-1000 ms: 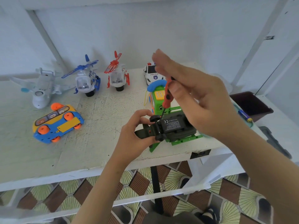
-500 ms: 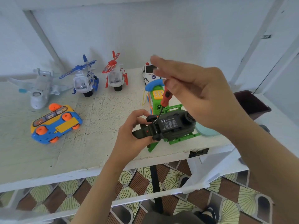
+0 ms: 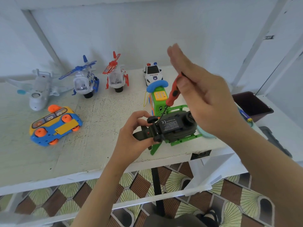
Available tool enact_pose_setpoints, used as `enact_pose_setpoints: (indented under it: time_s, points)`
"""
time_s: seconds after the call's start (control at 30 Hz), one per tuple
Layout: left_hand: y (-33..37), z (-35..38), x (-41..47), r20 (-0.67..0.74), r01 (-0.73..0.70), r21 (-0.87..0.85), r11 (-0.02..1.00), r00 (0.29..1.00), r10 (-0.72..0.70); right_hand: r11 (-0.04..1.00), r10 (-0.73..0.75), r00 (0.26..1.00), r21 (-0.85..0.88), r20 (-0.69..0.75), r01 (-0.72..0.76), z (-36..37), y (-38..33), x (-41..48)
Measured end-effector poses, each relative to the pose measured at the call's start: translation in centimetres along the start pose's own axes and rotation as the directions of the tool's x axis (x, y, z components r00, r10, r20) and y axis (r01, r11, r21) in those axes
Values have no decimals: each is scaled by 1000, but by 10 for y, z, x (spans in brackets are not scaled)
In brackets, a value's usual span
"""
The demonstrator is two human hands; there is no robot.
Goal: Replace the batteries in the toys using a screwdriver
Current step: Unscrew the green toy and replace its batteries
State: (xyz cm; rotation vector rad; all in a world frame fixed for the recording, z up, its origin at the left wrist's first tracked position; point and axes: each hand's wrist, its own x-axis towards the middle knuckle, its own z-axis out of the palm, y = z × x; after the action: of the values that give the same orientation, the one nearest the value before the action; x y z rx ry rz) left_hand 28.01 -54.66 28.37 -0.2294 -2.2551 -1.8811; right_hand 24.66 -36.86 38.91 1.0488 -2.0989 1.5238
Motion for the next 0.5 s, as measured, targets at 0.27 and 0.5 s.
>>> enact_pose_setpoints:
  time_s: [0.27, 0.5]
  points:
    - [0, -1, 2, 1, 9, -2, 1000, 1000, -9, 998, 35, 973, -51, -228, -48, 7, 2, 0]
    - [0, -1, 3, 3, 17, -25, 1000, 1000, -17, 995, -81, 996, -50, 48, 84, 0, 4, -3]
